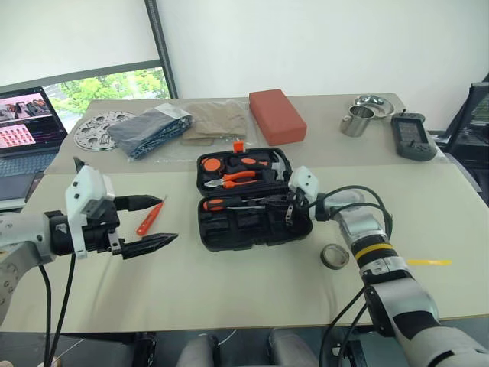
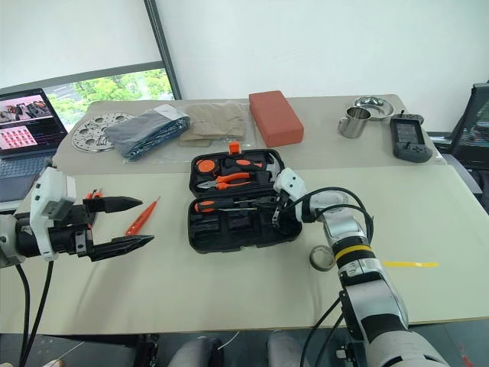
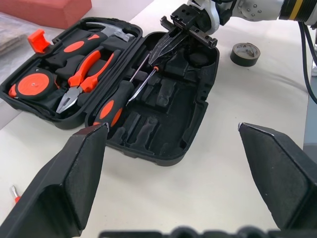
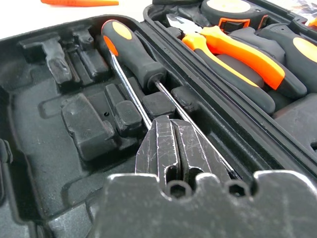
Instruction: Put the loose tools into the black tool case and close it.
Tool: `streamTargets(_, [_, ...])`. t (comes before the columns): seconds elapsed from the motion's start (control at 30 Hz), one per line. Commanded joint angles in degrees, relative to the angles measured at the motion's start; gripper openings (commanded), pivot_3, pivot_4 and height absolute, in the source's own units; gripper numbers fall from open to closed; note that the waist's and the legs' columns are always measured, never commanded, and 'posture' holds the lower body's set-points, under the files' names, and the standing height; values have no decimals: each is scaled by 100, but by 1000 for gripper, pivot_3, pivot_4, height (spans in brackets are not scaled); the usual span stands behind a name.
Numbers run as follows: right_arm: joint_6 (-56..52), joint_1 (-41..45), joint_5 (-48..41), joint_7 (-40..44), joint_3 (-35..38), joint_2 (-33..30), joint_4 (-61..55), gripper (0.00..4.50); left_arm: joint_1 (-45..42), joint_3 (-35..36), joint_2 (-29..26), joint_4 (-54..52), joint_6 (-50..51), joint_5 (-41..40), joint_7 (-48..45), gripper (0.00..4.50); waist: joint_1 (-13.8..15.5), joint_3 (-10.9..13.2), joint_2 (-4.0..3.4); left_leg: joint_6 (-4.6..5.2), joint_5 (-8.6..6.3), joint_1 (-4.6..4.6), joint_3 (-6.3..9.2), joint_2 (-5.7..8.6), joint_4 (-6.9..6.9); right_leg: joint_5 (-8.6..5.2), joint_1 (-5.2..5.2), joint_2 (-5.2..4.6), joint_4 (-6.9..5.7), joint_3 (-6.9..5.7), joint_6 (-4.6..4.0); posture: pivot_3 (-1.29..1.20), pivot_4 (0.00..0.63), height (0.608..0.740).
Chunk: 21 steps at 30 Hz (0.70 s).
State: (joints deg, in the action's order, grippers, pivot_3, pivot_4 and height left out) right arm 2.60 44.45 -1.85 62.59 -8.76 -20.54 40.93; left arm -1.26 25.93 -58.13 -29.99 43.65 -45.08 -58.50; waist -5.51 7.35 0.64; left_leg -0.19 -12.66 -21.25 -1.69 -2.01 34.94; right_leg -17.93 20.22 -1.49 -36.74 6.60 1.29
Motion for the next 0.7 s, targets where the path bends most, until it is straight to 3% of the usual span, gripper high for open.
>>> streamTargets(0.03, [36, -8, 299, -111, -194, -127, 119, 7, -65, 90, -43, 11, -165, 19, -30, 4500, 7, 0, 1, 0, 0, 1, 0, 0, 0, 0, -1, 0, 0, 0, 0, 0, 150, 740])
streamTargets(0.2, [130, -26, 434, -187, -357, -170, 139, 7, -37, 103, -27, 9, -160, 32, -20, 4500, 14, -4, 6, 0, 0, 8, 0, 1, 3, 0, -8, -2, 0, 0, 0, 0, 150, 740])
streamTargets(0.47, [-135, 22, -685, 250, 393, -131, -510, 7, 176, -1, 351, 276, -334, 524, 545, 4500, 10, 0, 8, 0, 0, 5, 0, 0, 1, 0, -5, -1, -1, 0, 0, 0, 150, 740])
streamTargets(0.57, [-385, -141, -985, 473, 586, -357, -974, 725, 233, -147, 678, 410, -590, 945, 1003, 4500, 17, 1, 6, 0, 0, -3, 1, -1, -1, 0, 1, -5, -1, -1, 0, 0, 150, 740])
streamTargets(0.7, [-725, -469, -1365, 591, 876, -715, -1676, 2046, 98, -84, 1131, 1003, -860, 1532, 1841, 4500, 70, 0, 9, 0, 0, -5, 3, -3, -5, 0, 1, -9, 3, -5, 0, 0, 150, 740])
